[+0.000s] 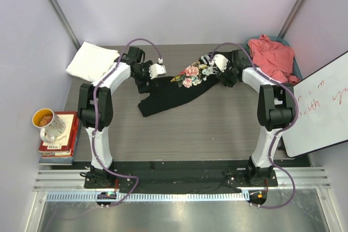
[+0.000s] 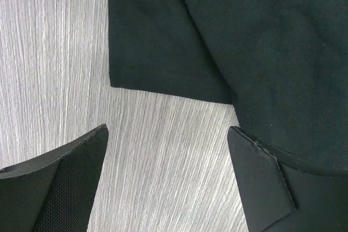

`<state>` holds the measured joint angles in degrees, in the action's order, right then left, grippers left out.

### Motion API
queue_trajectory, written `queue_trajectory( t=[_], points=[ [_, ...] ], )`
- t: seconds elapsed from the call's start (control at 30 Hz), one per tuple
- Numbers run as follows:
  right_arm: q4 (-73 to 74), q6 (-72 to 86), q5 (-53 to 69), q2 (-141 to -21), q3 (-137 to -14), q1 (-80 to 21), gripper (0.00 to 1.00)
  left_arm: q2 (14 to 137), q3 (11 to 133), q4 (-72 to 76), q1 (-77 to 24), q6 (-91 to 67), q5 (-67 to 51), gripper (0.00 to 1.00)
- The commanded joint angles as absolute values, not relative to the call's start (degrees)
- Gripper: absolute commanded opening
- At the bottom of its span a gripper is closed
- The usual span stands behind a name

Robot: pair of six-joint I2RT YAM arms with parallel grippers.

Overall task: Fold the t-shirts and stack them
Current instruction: Flatten out the tshirt

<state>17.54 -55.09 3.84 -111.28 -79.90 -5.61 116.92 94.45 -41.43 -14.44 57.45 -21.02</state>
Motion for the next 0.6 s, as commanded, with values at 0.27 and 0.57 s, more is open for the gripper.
queue_trajectory(
  t=[0.27,0.57],
  points=[
    [18.02,-53.96,7.65,-114.78,-80.42,-6.59,0.73,112.85,93.87,-41.92,-14.68,57.48,-20.39,0.89],
    [17.75,-51.77,6.77,-118.48,-82.79,-7.21,0.58,113.11,94.39,-41.92,-14.68,56.87,-19.78,0.89]
  ],
)
